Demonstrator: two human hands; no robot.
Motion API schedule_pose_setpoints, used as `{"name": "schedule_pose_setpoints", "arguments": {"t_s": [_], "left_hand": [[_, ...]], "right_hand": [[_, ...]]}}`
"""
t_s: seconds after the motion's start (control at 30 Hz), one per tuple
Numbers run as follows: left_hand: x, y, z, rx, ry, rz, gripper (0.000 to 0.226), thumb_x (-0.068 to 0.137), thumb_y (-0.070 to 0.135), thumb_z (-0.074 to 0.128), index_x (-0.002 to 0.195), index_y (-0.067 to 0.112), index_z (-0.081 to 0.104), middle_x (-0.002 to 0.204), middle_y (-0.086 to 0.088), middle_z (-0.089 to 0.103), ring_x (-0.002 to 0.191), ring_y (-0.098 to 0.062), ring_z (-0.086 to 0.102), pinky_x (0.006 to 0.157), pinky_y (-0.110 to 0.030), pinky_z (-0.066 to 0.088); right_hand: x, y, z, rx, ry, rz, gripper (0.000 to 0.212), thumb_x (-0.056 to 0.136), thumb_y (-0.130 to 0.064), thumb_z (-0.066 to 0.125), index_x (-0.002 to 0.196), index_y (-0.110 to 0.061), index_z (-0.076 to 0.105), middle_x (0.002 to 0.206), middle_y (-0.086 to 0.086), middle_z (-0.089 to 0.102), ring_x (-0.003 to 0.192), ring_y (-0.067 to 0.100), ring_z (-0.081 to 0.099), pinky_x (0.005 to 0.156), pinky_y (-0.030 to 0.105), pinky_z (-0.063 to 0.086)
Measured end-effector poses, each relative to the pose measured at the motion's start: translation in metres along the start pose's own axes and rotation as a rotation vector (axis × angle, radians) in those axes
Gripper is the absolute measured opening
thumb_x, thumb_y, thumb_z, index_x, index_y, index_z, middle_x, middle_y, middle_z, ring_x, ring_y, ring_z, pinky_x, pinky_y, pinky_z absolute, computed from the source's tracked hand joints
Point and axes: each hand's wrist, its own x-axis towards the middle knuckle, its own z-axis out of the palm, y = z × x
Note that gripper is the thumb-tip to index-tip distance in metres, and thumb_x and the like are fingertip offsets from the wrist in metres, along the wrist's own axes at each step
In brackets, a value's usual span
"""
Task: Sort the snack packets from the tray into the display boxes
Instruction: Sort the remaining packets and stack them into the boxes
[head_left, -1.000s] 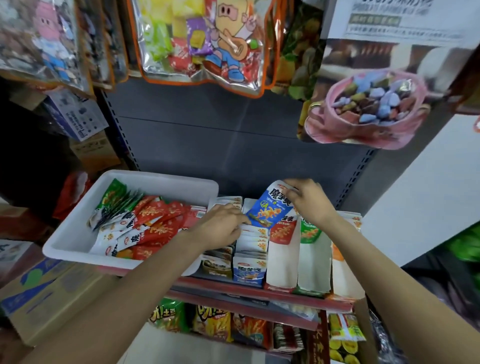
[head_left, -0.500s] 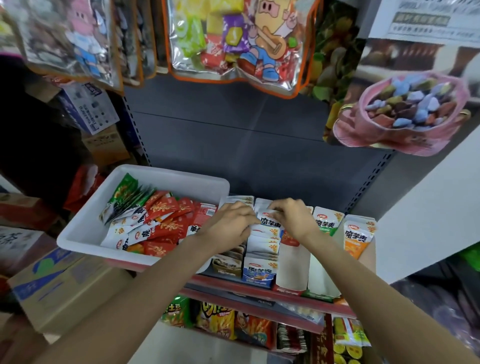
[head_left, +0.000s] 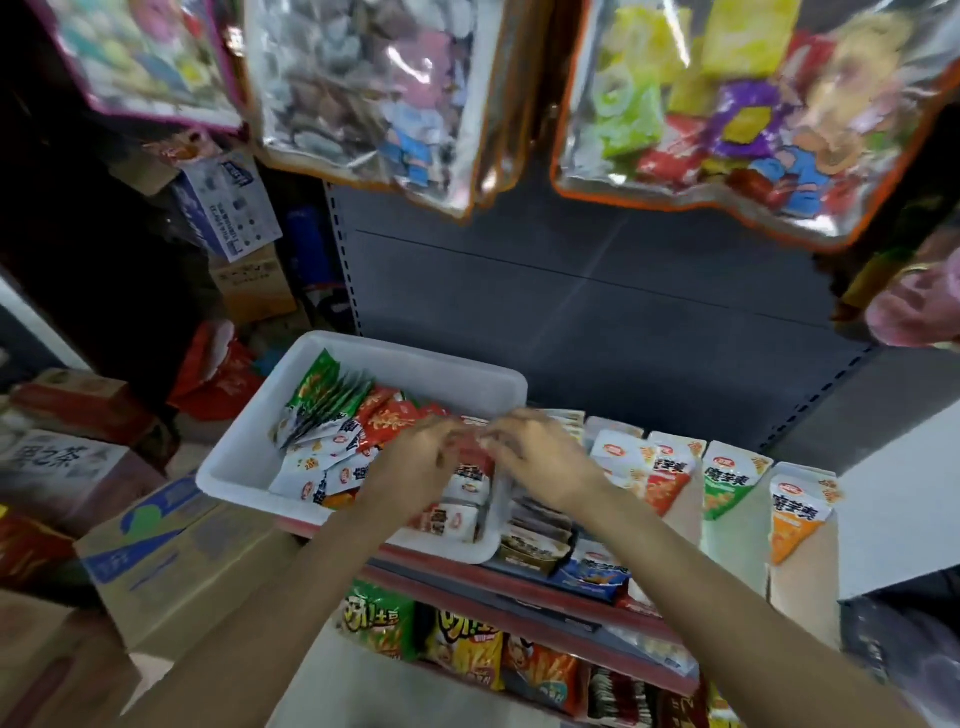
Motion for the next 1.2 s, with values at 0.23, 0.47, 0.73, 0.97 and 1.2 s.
{"name": "schedule_pose_setpoints", "arguments": {"t_s": [0.23,0.47,0.73,0.97,1.2], "left_hand": [[0.004,-0.096,-0.032,0.071,-0.080,-0.197,0.031,0.092,0.011,0.053,0.122,0.015,0.059,0.128,-0.007,0.056,0.116,-0.024,0.053,0.097,-0.037,0.044],[0.013,-0.149,-0.037,0.340,-0.325,-0.204,0.060,0.090,0.022,0.057,0.143,0.015,0.031,0.147,-0.004,0.032,0.136,-0.023,0.029,0.109,-0.034,0.031],[0.017,-0.165,-0.042,0.272,-0.430,-0.159,0.068,0.093,0.022,0.055,0.150,0.018,0.018,0.155,-0.005,0.020,0.142,-0.023,0.017,0.115,-0.036,0.022],[0.008,-0.176,-0.041,0.099,-0.423,-0.149,0.059,0.094,0.015,0.053,0.147,0.015,0.028,0.155,-0.006,0.023,0.142,-0.022,0.019,0.116,-0.033,0.019],[0.006,-0.174,-0.042,-0.061,-0.253,-0.164,0.048,0.090,0.009,0.056,0.137,0.008,0.045,0.137,-0.008,0.047,0.126,-0.023,0.043,0.105,-0.030,0.034]], "right_hand": [[0.060,-0.035,0.067,0.010,-0.125,0.090,0.035,0.095,-0.025,0.051,0.126,-0.010,0.054,0.128,0.013,0.054,0.119,0.028,0.048,0.102,0.038,0.038],[0.097,-0.050,0.108,-0.146,-0.219,0.127,0.067,0.097,-0.028,0.048,0.151,-0.014,0.010,0.159,0.002,0.002,0.146,0.019,0.001,0.116,0.027,0.004],[0.114,-0.065,0.140,-0.323,-0.201,0.224,0.057,0.094,-0.041,0.049,0.143,-0.016,0.032,0.144,0.006,0.033,0.134,0.028,0.032,0.109,0.039,0.028],[0.094,-0.047,0.146,-0.219,-0.091,0.280,0.041,0.091,-0.031,0.058,0.125,-0.008,0.052,0.129,0.008,0.045,0.120,0.027,0.046,0.099,0.035,0.040],[0.106,-0.056,0.136,-0.238,-0.197,0.365,0.053,0.083,-0.023,0.068,0.128,-0.021,0.041,0.122,0.009,0.055,0.114,0.030,0.053,0.095,0.040,0.041]]}}
